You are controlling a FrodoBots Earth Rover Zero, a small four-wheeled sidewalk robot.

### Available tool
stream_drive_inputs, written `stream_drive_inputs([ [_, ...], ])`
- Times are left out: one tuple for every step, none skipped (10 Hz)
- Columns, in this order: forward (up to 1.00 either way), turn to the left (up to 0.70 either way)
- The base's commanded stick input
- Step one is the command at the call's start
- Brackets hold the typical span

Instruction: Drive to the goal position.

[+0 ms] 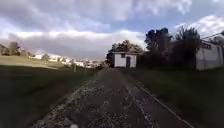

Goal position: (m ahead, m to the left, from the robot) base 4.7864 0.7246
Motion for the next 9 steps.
stream_drive_inputs([
  [1.00, 0.00],
  [1.00, 0.00],
  [1.00, 0.00],
  [1.00, 0.00],
  [1.00, 0.00],
  [1.00, 0.00],
  [1.00, 0.00],
  [1.00, 0.00],
  [1.00, 0.00],
])
